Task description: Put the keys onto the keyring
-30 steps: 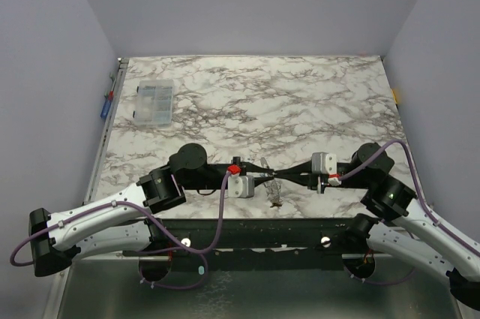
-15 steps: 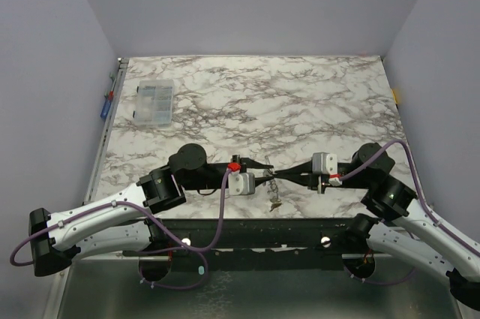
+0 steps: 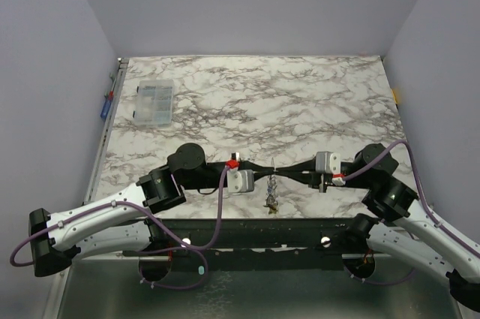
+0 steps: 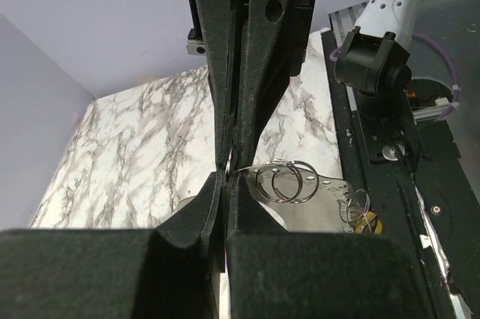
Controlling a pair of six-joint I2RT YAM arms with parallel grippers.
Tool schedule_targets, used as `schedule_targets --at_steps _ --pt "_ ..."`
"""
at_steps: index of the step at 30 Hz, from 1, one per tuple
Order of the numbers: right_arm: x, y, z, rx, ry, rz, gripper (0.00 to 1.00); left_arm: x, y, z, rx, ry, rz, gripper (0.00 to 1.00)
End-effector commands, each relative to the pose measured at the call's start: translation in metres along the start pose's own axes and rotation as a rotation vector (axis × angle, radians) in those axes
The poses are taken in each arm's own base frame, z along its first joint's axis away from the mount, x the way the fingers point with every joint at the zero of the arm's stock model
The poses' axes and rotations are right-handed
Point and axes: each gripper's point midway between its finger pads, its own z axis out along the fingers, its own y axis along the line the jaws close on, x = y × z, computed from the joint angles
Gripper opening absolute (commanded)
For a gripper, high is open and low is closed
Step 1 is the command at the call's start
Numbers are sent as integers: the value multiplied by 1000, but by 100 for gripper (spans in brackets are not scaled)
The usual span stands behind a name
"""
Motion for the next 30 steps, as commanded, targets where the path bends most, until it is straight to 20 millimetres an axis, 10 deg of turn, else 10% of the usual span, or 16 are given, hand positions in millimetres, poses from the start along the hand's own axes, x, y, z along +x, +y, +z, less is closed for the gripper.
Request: schedule_targets --at_steps 1,9,30 --pt "-30 3 0 -24 -96 -42 5 4 25 1 -93 42 26 0" --pt "5 -5 -7 1 118 -41 46 15 33 0 -106 99 56 0" --pt "41 -37 -2 41 401 -3 42 38 35 0 -101 182 74 0"
